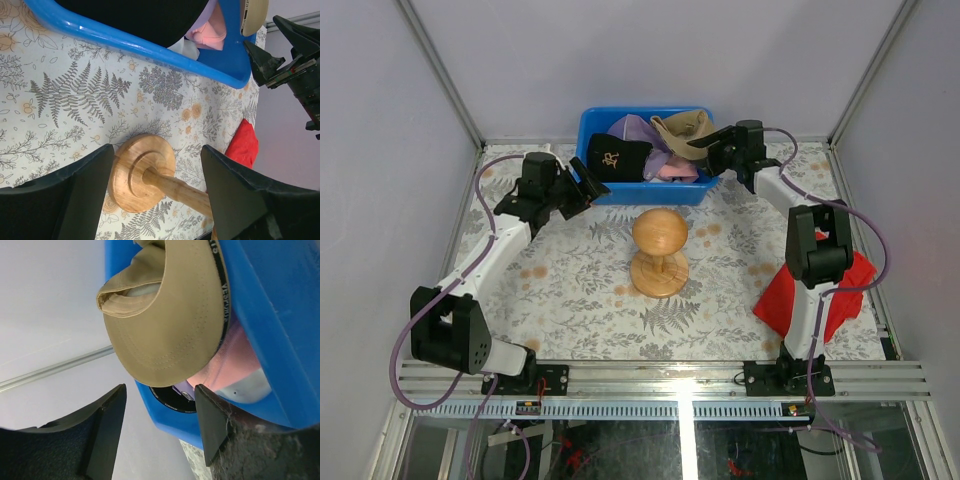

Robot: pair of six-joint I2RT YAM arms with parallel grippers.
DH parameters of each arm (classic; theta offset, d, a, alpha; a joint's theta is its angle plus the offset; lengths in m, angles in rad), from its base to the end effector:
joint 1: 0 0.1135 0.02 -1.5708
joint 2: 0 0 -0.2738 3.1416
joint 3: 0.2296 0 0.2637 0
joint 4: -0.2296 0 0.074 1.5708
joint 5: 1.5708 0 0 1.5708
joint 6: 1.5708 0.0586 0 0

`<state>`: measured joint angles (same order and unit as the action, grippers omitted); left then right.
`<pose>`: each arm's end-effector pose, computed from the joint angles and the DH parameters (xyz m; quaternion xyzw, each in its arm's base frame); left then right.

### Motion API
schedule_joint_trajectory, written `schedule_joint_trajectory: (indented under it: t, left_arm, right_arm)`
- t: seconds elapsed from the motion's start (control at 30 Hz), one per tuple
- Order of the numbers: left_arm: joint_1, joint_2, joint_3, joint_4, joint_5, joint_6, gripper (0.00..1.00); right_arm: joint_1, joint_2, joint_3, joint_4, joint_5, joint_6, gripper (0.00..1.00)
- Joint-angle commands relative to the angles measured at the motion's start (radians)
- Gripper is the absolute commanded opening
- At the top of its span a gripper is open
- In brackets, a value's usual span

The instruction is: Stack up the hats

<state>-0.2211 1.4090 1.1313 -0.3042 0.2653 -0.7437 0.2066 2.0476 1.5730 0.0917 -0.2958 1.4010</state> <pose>0.3365 -0.0914 0.2993 -0.1648 0.8591 -0.3213 0.3627 0.5075 0.1238 0.2442 0.3927 0.7242 0.4833 0.2962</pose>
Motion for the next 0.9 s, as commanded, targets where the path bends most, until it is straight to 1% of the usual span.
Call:
schedule_joint_trajectory:
  t: [0.0,0.13,0.3,0.53,0.6,0.67,0.73,0.77,0.87]
  left_arm:
    - [0.011,-0.002,0.024,-0.012,0.014,0.001,0.70]
    - [0.012,0.011,0.038,-0.017,0.018,-0.008,0.71]
    - [0.021,0.014,0.068,-0.037,0.018,-0.007,0.73]
    - [0.039,0.007,0.082,-0.060,0.013,0.009,0.73]
    - [0.043,0.004,0.082,-0.068,0.010,0.017,0.73]
    - [0.047,0.000,0.078,-0.073,0.008,0.022,0.73]
    - [0.054,-0.001,0.077,-0.076,0.008,0.024,0.73]
    - [0.058,-0.003,0.076,-0.076,0.008,0.024,0.73]
    - [0.065,-0.002,0.079,-0.074,0.010,0.023,0.72]
  right_arm:
    - [0.006,-0.069,-0.015,-0.015,0.018,0.005,0.64]
    - [0.008,-0.023,0.015,-0.017,0.020,0.004,0.65]
    - [0.009,0.063,0.110,-0.043,0.043,-0.008,0.66]
    - [0.020,0.157,0.205,-0.012,0.113,-0.007,0.67]
    - [0.025,0.183,0.237,-0.012,0.135,-0.006,0.65]
    - [0.031,0.201,0.256,-0.003,0.153,-0.004,0.61]
    - [0.033,0.207,0.274,0.000,0.174,-0.009,0.55]
    - [0.034,0.211,0.283,0.000,0.186,-0.013,0.48]
    - [0.035,0.226,0.307,0.000,0.195,-0.026,0.33]
